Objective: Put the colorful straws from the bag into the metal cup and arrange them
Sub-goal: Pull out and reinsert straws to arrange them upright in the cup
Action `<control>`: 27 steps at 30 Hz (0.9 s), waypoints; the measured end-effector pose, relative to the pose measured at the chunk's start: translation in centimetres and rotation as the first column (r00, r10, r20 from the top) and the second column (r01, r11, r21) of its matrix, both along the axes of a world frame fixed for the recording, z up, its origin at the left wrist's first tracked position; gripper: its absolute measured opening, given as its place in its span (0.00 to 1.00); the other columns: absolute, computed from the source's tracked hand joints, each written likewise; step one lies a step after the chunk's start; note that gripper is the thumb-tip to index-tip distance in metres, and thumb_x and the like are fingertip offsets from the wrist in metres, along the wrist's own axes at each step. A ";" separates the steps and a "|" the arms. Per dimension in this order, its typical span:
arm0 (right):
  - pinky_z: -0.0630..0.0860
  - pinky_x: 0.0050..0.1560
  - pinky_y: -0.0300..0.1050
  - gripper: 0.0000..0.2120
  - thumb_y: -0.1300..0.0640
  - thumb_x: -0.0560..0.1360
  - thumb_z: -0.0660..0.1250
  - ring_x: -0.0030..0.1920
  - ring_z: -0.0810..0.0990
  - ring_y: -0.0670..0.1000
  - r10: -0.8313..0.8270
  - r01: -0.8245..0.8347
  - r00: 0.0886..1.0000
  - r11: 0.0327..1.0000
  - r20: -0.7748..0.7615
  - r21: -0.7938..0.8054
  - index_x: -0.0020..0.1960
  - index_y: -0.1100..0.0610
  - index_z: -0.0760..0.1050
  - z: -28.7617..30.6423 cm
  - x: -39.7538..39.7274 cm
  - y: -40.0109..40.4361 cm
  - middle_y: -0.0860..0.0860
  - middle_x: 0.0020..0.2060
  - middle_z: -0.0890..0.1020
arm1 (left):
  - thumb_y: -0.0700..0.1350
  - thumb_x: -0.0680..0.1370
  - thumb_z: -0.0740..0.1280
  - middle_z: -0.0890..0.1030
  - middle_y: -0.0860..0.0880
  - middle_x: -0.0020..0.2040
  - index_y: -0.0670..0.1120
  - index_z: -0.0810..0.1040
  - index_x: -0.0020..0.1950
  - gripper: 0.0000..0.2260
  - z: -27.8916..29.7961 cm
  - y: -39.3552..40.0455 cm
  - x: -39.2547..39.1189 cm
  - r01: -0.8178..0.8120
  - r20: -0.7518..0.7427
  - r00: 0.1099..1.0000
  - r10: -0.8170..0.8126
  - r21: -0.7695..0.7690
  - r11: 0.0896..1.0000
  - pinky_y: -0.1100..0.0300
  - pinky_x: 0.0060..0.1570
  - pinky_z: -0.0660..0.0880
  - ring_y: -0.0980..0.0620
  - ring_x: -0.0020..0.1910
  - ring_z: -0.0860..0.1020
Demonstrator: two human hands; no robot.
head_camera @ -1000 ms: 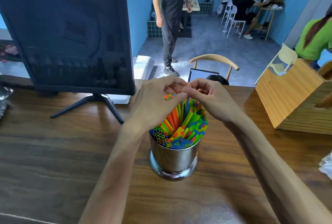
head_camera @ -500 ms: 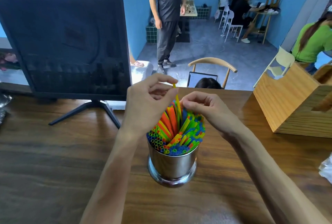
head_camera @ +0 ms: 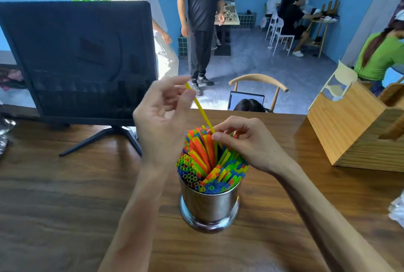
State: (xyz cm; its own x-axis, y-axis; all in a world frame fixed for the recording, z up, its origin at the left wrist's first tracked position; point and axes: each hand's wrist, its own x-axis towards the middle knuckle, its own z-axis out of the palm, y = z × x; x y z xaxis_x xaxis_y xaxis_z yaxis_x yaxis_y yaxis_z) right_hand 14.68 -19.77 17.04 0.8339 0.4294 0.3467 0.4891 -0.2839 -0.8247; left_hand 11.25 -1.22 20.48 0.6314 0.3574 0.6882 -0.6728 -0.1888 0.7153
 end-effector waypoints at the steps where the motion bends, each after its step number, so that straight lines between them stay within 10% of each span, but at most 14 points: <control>1: 0.72 0.42 0.38 0.04 0.52 0.74 0.75 0.42 0.79 0.45 -0.002 0.002 1.000 1.000 0.002 0.003 0.48 0.48 0.85 -0.1 0.0 -0.1 0.41 0.40 0.85 | 0.38 0.79 0.73 0.84 0.56 0.43 0.51 0.82 0.55 0.10 0.2 0.2 0.1 -0.011 0.023 1.000 0.012 -0.047 0.999 0.62 0.46 0.78 0.58 0.44 0.82; 6: 0.72 0.43 0.37 0.01 0.52 0.76 0.76 0.44 0.80 0.45 0.014 -0.009 0.999 0.996 0.048 -0.089 0.47 0.48 0.85 -0.5 0.6 -0.2 0.38 0.43 0.84 | 0.37 0.81 0.69 0.82 0.49 0.44 0.49 0.80 0.58 0.09 0.9 0.5 0.1 -0.057 0.106 0.992 0.076 -0.166 0.984 0.58 0.44 0.79 0.52 0.41 0.81; 16: 0.73 0.39 0.32 0.03 0.46 0.78 0.71 0.40 0.79 0.42 -0.136 0.142 0.987 0.987 0.081 -0.072 0.49 0.45 0.81 -0.5 0.9 -0.2 0.42 0.40 0.82 | 0.43 0.82 0.69 0.82 0.58 0.46 0.60 0.78 0.53 0.10 -1.2 0.8 0.0 0.170 -0.260 0.960 -0.099 0.266 0.949 0.61 0.39 0.80 0.55 0.38 0.86; 23: 0.77 0.39 0.35 0.02 0.46 0.76 0.72 0.41 0.81 0.38 -0.194 0.196 0.980 0.929 0.037 -0.313 0.47 0.42 0.80 -0.2 1.3 -0.4 0.39 0.38 0.83 | 0.49 0.74 0.74 0.80 0.61 0.42 0.58 0.81 0.44 0.04 -1.8 1.3 0.2 0.182 -0.365 0.919 0.149 0.729 0.659 0.64 0.45 0.73 0.62 0.47 0.76; 27: 0.74 0.35 0.31 0.03 0.50 0.75 0.73 0.36 0.80 0.38 -0.191 0.200 0.980 0.931 0.059 -0.305 0.43 0.44 0.84 0.3 1.3 -0.5 0.34 0.32 0.82 | 0.51 0.75 0.74 0.78 0.62 0.42 0.57 0.83 0.43 0.02 -1.4 1.2 0.2 0.175 -0.368 0.914 0.173 0.739 0.650 0.64 0.45 0.71 0.62 0.49 0.73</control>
